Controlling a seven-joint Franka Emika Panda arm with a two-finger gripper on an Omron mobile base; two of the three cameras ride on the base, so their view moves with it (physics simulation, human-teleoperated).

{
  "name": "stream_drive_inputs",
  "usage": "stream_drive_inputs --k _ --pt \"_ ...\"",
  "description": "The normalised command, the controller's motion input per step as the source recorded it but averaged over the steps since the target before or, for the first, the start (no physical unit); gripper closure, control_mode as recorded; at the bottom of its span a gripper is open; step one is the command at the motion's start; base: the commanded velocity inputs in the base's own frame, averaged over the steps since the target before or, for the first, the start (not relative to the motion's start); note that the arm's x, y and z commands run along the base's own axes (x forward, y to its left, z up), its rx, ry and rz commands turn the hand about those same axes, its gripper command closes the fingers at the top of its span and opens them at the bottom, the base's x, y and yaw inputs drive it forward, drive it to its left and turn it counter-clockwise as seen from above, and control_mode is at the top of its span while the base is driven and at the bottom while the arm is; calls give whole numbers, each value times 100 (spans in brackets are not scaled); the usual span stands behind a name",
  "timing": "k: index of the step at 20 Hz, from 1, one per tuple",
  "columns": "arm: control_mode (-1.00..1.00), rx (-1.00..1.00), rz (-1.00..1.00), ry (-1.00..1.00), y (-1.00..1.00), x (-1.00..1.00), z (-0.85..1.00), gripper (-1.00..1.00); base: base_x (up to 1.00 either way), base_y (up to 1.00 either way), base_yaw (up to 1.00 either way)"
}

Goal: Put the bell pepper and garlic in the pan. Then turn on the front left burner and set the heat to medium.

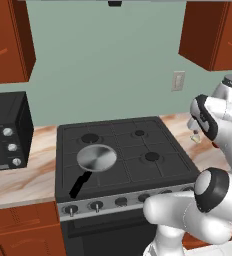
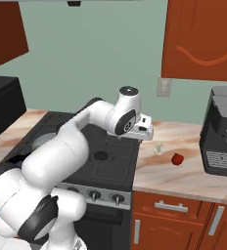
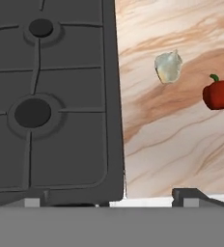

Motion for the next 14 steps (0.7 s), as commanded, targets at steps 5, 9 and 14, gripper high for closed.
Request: stream_drive_inputs --k 5,9,14 --pt "-100 0 -5 2 -30 37 -17 -100 0 0 0" --pt "-100 -2 -8 13 -21 44 -18 -100 0 0 0" --pt "-100 0 -3 8 -22 44 -5 -100 0 0 0"
